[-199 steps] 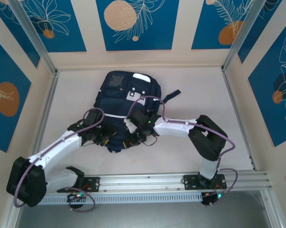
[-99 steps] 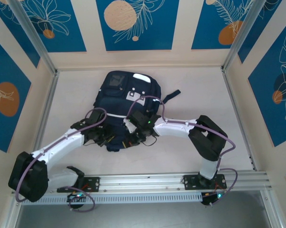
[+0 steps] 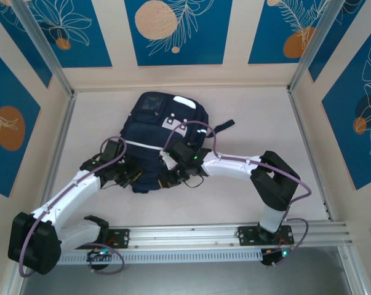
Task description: Pack books, pencil case, and school supplies into a backpack
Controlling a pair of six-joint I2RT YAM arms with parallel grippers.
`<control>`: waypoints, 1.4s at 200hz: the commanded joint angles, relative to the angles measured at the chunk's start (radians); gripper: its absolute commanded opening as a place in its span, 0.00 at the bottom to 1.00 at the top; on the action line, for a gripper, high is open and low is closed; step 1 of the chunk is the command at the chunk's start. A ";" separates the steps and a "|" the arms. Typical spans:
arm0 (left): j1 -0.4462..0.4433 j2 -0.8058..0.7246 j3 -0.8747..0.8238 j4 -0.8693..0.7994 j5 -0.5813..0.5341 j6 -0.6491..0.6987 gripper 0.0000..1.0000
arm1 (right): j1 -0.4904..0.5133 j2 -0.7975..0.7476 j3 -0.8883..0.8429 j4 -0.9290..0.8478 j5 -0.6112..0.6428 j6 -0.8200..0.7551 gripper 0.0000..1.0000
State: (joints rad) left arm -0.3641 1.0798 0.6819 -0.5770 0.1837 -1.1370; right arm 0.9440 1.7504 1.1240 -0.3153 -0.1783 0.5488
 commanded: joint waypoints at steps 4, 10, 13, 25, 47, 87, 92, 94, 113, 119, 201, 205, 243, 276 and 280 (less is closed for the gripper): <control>0.037 -0.042 0.004 -0.057 -0.076 0.050 0.08 | -0.027 -0.011 -0.015 -0.140 0.058 -0.023 0.00; 0.037 -0.045 0.004 -0.060 -0.079 0.053 0.08 | -0.030 -0.012 -0.018 -0.138 0.059 -0.024 0.00; 0.039 -0.046 0.005 -0.062 -0.080 0.054 0.09 | -0.031 -0.012 -0.019 -0.137 0.061 -0.024 0.00; 0.043 -0.053 0.008 -0.071 -0.087 0.062 0.09 | -0.037 -0.011 -0.022 -0.135 0.070 -0.027 0.00; 0.047 -0.063 0.011 -0.078 -0.093 0.066 0.10 | -0.053 -0.014 -0.028 -0.133 0.082 -0.022 0.00; 0.048 -0.063 0.025 -0.089 -0.114 0.068 0.17 | -0.066 -0.001 -0.013 -0.066 -0.027 0.003 0.00; 0.048 -0.060 0.024 -0.081 -0.107 0.062 0.20 | -0.068 0.007 -0.004 -0.045 -0.066 0.016 0.00; 0.048 -0.059 0.024 -0.079 -0.104 0.061 0.21 | -0.069 0.010 0.002 -0.040 -0.081 0.022 0.00; 0.031 -0.042 0.029 -0.068 -0.071 0.025 0.37 | -0.060 0.064 0.085 -0.043 -0.133 0.051 0.00; 0.021 -0.039 0.031 -0.063 -0.063 0.015 0.42 | -0.054 0.076 0.114 -0.050 -0.128 0.053 0.00; -0.080 0.047 0.057 -0.003 -0.059 -0.085 0.53 | -0.039 0.164 0.175 0.016 -0.155 0.120 0.00; -0.082 0.056 0.056 0.006 -0.055 -0.088 0.53 | -0.037 0.164 0.173 0.017 -0.155 0.121 0.00; -0.099 0.119 0.063 0.042 -0.051 -0.100 0.33 | -0.034 0.154 0.164 -0.003 -0.128 0.110 0.00; -0.099 0.101 0.058 0.004 -0.116 -0.087 0.13 | -0.036 0.132 0.156 -0.051 -0.073 0.081 0.00; -0.099 0.097 0.056 0.001 -0.122 -0.085 0.12 | -0.037 0.131 0.154 -0.059 -0.066 0.078 0.00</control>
State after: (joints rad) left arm -0.4507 1.1934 0.7174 -0.5690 0.1097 -1.2148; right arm 0.9089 1.9030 1.2678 -0.3565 -0.2852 0.6537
